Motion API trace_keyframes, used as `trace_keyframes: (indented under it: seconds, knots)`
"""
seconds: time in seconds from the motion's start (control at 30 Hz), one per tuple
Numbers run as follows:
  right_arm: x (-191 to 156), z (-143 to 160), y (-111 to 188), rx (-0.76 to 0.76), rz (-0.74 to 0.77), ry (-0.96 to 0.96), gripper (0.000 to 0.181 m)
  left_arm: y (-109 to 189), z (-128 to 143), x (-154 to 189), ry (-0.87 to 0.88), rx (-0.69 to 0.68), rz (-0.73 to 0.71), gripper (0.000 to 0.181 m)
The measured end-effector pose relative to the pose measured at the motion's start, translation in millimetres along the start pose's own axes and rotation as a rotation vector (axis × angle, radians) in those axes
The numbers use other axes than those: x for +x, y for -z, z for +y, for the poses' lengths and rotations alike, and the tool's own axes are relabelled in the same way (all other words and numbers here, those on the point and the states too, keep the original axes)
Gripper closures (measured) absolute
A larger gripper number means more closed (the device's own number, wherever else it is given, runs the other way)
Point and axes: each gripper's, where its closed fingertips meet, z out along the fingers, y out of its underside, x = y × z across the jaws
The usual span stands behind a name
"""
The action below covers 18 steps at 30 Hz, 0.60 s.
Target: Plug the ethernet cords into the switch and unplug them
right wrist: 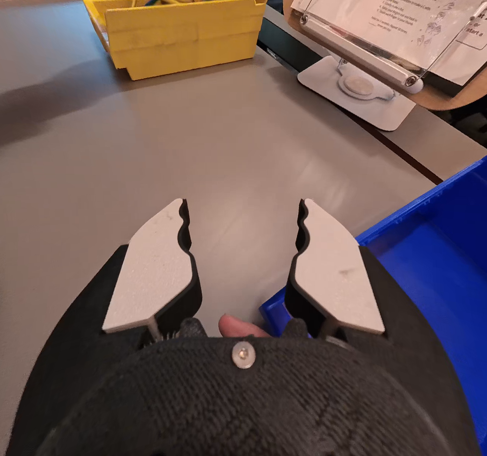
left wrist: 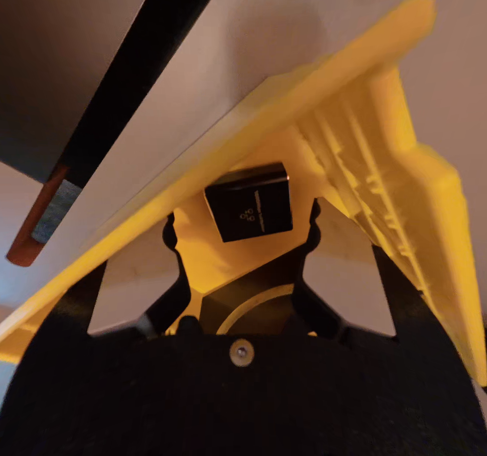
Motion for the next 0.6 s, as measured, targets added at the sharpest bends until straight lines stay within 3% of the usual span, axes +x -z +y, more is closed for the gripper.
trace_keyframes:
  seconds: [0.07, 0.13, 0.2, 0.3, 0.43, 0.6]
  knots:
    - [-1, 0, -1, -0.005, 0.001, -0.001, 0.103, -8, -4, 4, 0.002, 0.024, 0.016, 0.09]
    - [-1, -3, -2, 0.004, 0.012, -0.001, 0.103, -18, 1, -2, -0.011, -0.02, -0.066, 0.1]
    - [-4, -4, -2, -0.003, 0.01, 0.0, 0.103, -16, -7, 2, -0.039, 0.021, -0.084, 0.113]
    - [-10, -7, 1, 0.0, 0.022, 0.022, 0.104, -2, -8, -8, -0.12, 0.054, -0.243, 0.113]
    - [-19, -18, 9, 0.04, 0.025, 0.028, 0.104, 57, -22, -6, -0.134, 0.28, -0.364, 0.113]
    - [-34, -40, 13, 0.149, -0.006, -0.033, 0.095, 168, -26, 14, -0.115, 0.731, -0.477, 0.113]
